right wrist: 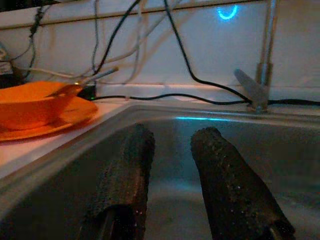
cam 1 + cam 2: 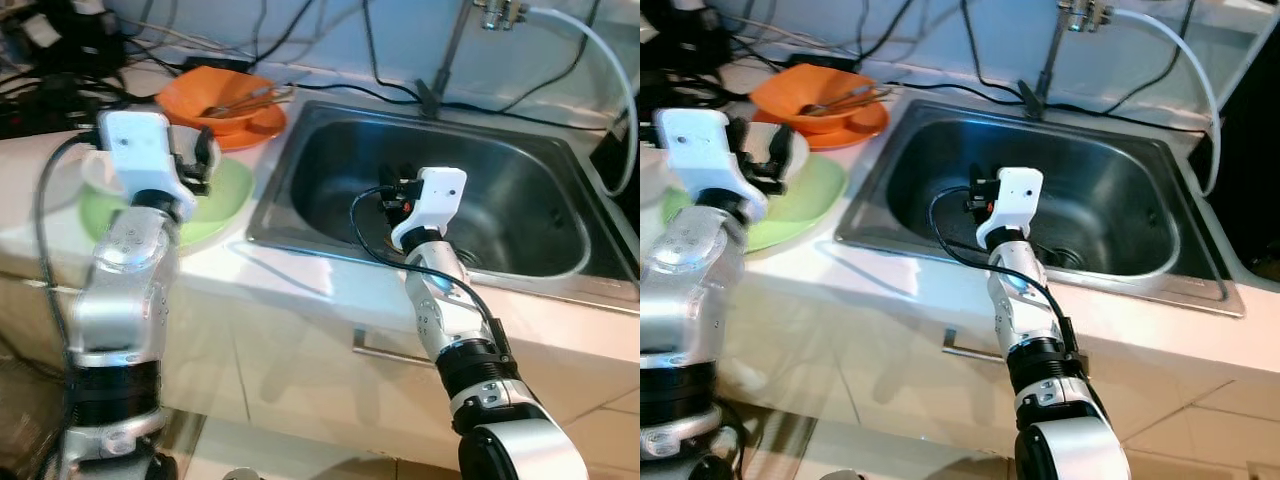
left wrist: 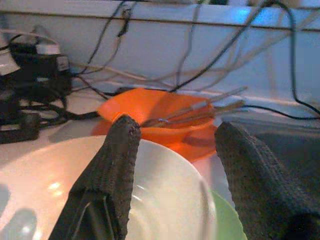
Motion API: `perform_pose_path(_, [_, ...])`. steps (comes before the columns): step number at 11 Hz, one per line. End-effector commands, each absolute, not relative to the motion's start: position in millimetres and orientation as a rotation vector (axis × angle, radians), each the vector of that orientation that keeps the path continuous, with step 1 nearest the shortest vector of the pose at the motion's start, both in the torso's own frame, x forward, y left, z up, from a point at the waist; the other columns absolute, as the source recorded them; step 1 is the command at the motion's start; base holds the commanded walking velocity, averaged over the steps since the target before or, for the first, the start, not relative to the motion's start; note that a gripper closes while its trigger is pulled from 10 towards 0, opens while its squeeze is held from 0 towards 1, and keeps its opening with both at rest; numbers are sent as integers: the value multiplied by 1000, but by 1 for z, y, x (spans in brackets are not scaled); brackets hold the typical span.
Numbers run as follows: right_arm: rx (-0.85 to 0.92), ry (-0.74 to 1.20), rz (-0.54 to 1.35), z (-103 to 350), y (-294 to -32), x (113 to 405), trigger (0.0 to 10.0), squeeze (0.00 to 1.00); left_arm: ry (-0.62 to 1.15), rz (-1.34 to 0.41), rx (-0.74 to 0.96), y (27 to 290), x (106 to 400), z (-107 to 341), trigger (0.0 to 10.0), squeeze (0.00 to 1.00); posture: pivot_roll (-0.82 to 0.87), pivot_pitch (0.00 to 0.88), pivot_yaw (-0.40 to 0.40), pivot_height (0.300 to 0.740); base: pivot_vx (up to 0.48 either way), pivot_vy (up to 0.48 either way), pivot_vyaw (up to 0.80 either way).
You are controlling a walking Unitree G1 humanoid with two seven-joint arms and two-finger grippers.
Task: Kitchen organization
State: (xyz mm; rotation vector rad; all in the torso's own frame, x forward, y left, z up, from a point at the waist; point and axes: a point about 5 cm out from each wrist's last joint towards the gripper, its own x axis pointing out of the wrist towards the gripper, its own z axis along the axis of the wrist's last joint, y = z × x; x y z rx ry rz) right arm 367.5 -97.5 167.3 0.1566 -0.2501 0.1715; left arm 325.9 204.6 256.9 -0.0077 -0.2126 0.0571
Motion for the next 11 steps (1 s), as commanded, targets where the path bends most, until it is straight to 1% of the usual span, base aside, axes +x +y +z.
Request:
perform_pose_path(1, [151,-258,175,169,-99,368,10000,0,-259,52,-26,207,321,274,10000,0,250,42,-51,740,0,0,0])
perform_pose_path(2, [151,-256,178,168,-98,369,10000,0,-264,67,-16,215,318,281,10000,0,258,40,-52,740,0,0,0])
perform_pose_path(3, [155,-251,187,167,-96,369,10000,0,-238,159,20,242,315,288,10000,0,276,44,-55,740,0,0,0])
perform_pose_path(4, [156,-248,191,167,-95,369,10000,0,-201,197,29,253,315,284,10000,0,276,47,-56,740,0,0,0])
perform_pose_path(5, [157,-247,198,167,-94,369,10000,0,-91,269,31,267,316,268,10000,0,274,52,-56,740,0,0,0])
perform_pose_path(7, [156,-247,202,167,-95,369,10000,0,15,316,-40,269,315,253,10000,0,266,57,-56,740,0,0,0])
perform_pose_path(9, [156,-247,205,167,-95,369,10000,0,69,342,-113,268,311,242,10000,0,269,61,-57,740,0,0,0])
perform_pose_path(11, [158,-247,211,167,-94,369,10000,0,95,347,-121,261,308,237,10000,0,270,62,-57,740,0,0,0])
